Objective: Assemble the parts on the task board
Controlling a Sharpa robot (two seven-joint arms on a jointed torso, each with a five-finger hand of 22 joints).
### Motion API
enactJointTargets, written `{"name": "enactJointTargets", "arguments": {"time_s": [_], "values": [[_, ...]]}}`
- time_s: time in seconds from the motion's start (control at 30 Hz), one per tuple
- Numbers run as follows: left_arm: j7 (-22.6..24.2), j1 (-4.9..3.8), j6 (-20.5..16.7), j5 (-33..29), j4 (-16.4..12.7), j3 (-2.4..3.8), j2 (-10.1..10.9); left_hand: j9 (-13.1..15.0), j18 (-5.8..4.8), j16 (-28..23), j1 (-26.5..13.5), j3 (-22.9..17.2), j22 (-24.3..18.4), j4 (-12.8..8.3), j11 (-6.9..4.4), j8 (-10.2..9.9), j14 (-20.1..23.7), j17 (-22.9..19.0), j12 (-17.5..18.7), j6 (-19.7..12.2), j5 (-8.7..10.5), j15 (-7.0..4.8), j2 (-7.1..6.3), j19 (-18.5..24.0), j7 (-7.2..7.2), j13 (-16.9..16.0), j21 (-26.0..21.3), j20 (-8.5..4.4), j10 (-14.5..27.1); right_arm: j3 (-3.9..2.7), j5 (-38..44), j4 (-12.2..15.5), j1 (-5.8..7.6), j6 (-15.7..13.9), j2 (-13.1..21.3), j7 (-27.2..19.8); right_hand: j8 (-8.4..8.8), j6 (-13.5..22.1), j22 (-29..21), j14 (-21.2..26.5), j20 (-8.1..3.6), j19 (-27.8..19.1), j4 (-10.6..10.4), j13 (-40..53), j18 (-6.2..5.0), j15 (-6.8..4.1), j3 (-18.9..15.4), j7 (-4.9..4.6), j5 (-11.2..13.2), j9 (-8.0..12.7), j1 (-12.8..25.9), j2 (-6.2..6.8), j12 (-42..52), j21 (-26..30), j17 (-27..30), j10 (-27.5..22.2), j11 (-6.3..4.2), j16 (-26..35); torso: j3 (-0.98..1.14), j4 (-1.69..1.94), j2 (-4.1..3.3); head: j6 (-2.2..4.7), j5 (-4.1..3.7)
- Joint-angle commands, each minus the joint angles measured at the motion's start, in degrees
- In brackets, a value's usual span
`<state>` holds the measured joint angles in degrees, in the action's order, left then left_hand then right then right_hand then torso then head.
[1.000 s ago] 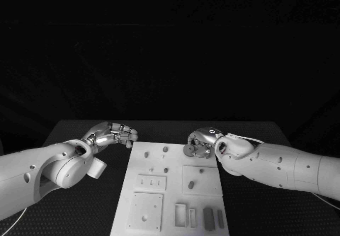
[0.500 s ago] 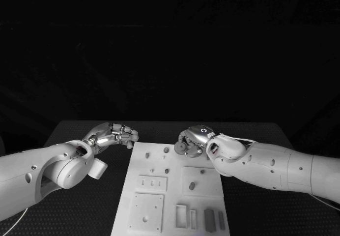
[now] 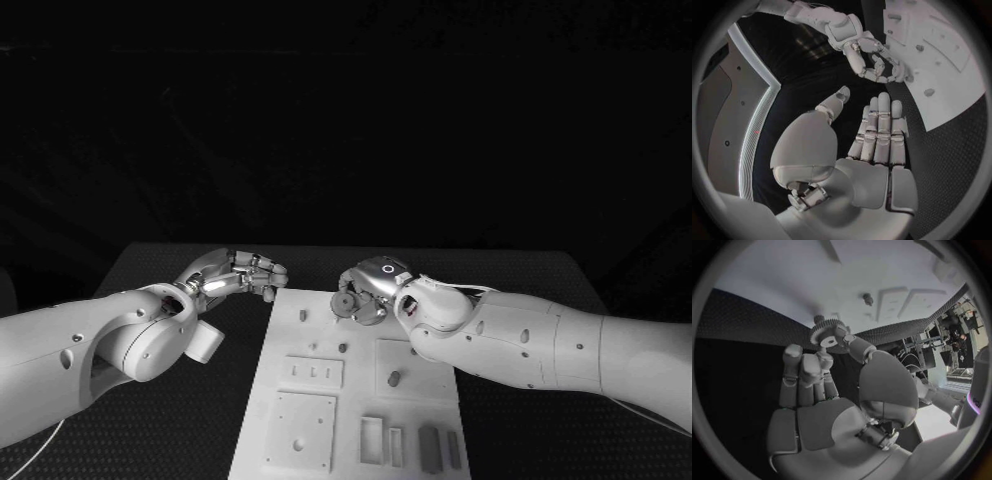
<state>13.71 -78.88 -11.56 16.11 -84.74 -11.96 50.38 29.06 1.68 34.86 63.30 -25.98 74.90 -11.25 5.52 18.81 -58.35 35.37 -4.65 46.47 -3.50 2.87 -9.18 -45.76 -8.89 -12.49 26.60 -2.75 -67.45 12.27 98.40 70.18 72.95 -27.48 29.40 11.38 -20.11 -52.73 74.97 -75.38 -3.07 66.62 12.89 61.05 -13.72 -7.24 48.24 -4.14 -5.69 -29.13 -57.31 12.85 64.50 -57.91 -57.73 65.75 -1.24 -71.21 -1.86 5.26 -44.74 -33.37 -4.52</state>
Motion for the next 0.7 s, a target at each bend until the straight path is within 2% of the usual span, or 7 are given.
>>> {"name": "enactJointTargets", "arguments": {"time_s": [0.03, 0.27, 0.57, 0.7], "values": [[0.54, -0.06, 0.76, -0.07, -0.06, 0.04, -0.19, 0.06, 0.26, -0.28, -0.19, -0.05, 0.84, -0.34, 0.27, -0.27, 0.33, -0.09, 0.20, -0.02, -0.13, -0.03, 0.27, 0.38, -0.30, -0.07, 0.40, -0.12, -0.14, 0.15, 1.60, -0.23, -0.03, 0.42, -0.76, 0.85, 0.33, -7.53, 0.26, -0.07, -0.22, -0.01, -0.18, -0.09, -1.28, -0.40, 0.10, -0.56, 0.33, -0.08, 0.07, 0.46, 0.31, -0.18, -0.08, -0.14, -0.40, 0.36, -0.03, 0.06, -0.01, -0.14, 0.24], [0.54, -0.07, 0.74, -0.07, -0.05, 0.05, -0.25, 0.08, 0.26, -0.27, -0.19, -0.07, 0.84, -0.37, 0.27, -0.28, 0.33, -0.09, 0.22, -0.01, -0.14, -0.03, 0.32, 0.38, -0.30, -0.09, 0.41, -0.11, -0.15, 0.40, 2.05, -0.77, -0.88, 1.31, -1.67, 1.24, 0.37, -7.51, 0.25, -0.07, -0.22, -0.02, -0.21, -0.12, -1.28, -0.39, 0.13, -0.57, 0.36, -0.08, 0.07, 0.49, 0.30, -0.17, -0.08, -0.15, -0.39, 0.38, -0.10, 0.14, -0.05, -0.19, 0.35], [0.56, -0.07, 0.80, -0.07, -0.03, 0.05, -0.25, 0.10, 0.25, -0.27, -0.22, -0.06, 0.84, -0.41, 0.28, -0.31, 0.33, -0.10, 0.25, -0.02, -0.14, -0.02, 0.35, 0.39, -0.30, -0.11, 0.42, -0.11, -0.15, 0.62, 2.64, -1.06, -1.53, 1.31, -2.42, 1.16, 0.41, -7.48, 0.24, -0.08, -0.22, -0.04, -0.22, -0.15, -1.28, -0.38, 0.14, -0.59, 0.38, -0.09, 0.07, 0.56, 0.30, -0.16, -0.09, -0.17, -0.38, 0.41, 0.00, -0.06, 0.00, -0.47, 0.91], [0.56, -0.07, 0.85, -0.07, -0.03, 0.05, -0.32, 0.12, 0.25, -0.27, -0.23, -0.06, 0.84, -0.43, 0.28, -0.32, 0.33, -0.10, 0.27, -0.02, -0.14, -0.02, 0.37, 0.40, -0.30, -0.12, 0.42, -0.10, -0.15, 0.66, 2.78, -1.12, -1.60, 1.20, -2.78, 1.13, 0.42, -7.47, 0.24, -0.08, -0.22, -0.04, -0.22, -0.16, -1.28, -0.37, 0.15, -0.59, 0.38, -0.10, 0.06, 0.57, 0.29, -0.16, -0.09, -0.18, -0.38, 0.42, 0.03, -0.07, 0.03, -0.39, 0.86]]}}
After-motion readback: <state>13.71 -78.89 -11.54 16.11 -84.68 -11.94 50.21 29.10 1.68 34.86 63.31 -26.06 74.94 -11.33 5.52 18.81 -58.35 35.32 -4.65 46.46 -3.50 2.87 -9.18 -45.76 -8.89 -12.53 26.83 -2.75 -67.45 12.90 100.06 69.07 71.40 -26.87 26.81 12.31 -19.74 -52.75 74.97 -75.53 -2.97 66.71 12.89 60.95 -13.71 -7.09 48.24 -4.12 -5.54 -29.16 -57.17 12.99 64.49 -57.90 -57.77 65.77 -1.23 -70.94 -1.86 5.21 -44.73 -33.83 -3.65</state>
